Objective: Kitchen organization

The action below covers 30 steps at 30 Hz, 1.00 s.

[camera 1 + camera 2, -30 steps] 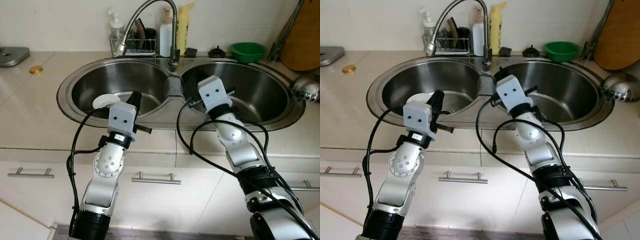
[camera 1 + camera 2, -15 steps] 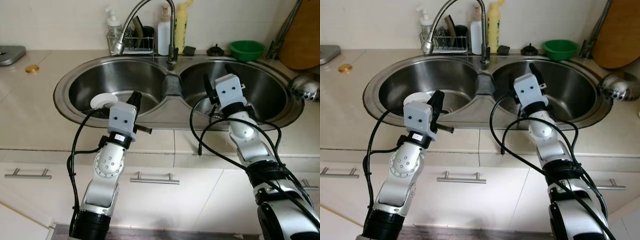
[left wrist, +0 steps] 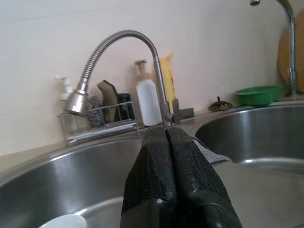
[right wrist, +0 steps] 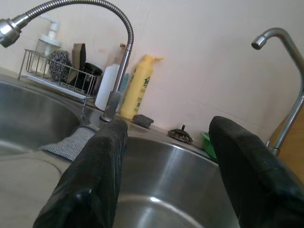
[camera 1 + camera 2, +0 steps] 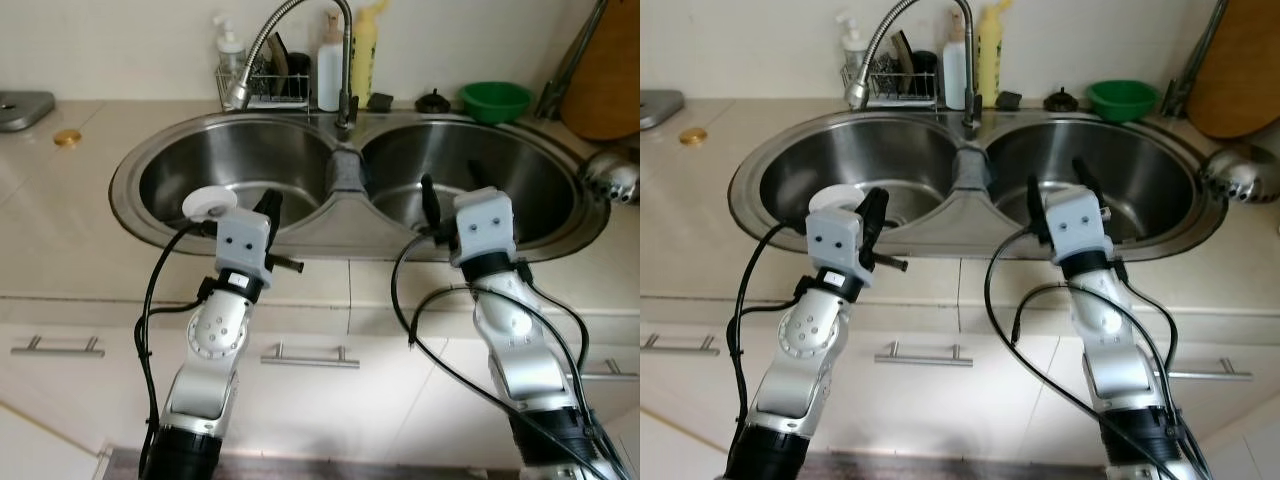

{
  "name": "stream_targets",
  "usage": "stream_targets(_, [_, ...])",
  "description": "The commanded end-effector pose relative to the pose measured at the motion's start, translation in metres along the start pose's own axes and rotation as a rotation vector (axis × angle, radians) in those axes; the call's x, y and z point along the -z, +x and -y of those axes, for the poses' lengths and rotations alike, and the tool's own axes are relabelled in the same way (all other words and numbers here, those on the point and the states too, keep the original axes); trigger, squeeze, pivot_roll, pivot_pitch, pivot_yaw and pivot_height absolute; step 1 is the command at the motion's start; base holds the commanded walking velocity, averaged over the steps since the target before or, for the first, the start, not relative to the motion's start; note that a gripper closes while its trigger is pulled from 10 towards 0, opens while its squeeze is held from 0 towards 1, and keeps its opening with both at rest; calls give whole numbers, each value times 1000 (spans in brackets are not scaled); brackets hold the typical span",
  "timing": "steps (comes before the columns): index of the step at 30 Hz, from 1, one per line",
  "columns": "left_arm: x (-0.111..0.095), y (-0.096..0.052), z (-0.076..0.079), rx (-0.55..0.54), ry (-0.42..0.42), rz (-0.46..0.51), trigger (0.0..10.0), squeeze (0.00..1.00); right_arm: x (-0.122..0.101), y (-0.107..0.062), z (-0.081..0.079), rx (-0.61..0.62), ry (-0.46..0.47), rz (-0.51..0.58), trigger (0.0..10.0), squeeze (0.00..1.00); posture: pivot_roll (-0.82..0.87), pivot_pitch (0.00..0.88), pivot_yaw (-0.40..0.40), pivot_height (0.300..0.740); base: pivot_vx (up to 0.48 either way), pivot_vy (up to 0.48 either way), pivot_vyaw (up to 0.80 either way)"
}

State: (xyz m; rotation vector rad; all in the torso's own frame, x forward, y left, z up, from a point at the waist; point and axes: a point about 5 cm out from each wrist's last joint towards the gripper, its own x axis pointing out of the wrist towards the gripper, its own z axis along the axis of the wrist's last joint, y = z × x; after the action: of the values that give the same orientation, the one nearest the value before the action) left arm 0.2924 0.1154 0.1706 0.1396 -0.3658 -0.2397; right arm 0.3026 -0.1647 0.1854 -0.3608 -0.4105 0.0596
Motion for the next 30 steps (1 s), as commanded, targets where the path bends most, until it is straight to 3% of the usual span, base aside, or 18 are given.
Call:
stream_targets(1, [-3, 0, -3, 0, 7, 10, 10000, 0, -12, -1, 0, 7, 21, 18, 10000, 0, 40, 0, 17, 740, 0, 480, 0])
stream_targets(23, [-5, 1, -3, 4, 8, 17, 10000, 0, -19, -7, 8, 52, 12, -60, 10000, 0, 42, 0, 13, 740, 0, 464, 0])
stream_targets(30, [-6, 0, -3, 1, 12, 28, 10000, 0, -10, -13, 22, 123, -39, -134, 10000, 0, 39, 0, 12, 740, 0, 53, -746])
